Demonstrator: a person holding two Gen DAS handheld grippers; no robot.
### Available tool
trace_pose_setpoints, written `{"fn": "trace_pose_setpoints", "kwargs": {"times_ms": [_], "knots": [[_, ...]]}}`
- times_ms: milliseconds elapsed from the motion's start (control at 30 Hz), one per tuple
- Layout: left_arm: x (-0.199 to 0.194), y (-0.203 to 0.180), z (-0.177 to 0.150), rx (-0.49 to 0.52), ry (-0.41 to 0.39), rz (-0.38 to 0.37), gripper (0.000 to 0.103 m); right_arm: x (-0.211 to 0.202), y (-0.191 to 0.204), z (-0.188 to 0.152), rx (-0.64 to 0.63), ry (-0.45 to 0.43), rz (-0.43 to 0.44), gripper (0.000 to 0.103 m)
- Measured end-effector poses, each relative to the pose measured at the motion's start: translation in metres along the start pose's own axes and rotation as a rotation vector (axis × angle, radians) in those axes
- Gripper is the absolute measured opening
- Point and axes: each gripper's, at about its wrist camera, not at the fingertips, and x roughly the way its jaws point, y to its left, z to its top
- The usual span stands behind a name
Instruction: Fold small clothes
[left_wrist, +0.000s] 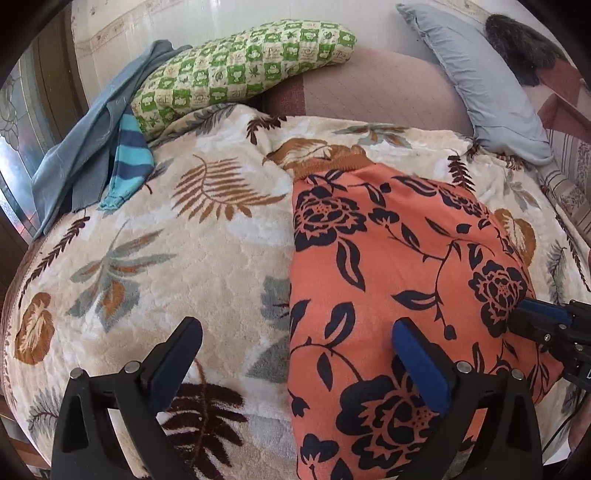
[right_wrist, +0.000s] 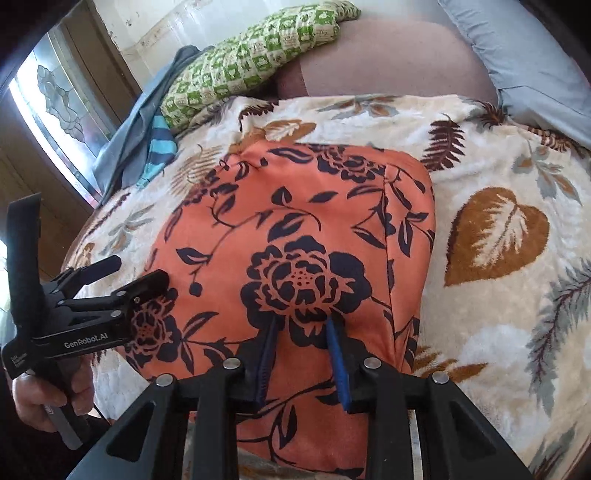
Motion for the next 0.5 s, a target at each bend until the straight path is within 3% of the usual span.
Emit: {"fn": "trace_pose_setpoints", "kwargs": {"times_ms": [167, 300, 400, 500], "knots": [[-0.002, 0.005, 0.014, -0.042, -0.059, -0.008, 0.103, -0.006, 0.003, 0.015, 0.039, -0.084, 0.004, 0.031], [0.016, 0.001, 0.021, -0.014, -0.037, 0.044, 0.103, -0.001, -0.001, 0.025, 0.08, -0.106, -0.004, 0.031], [0.034, -0.002, 0.023, 0.002, 0.019, 0.06, 0.103, 0.008, -0.007, 0.032, 0.113, -0.101, -0.019, 0.031], [0.043, -0.007, 0.022, 0.017, 0.032, 0.069, 0.103, 0.034, -0.014, 0.036, 0.117, -0.022, -0.063, 0.031]]}}
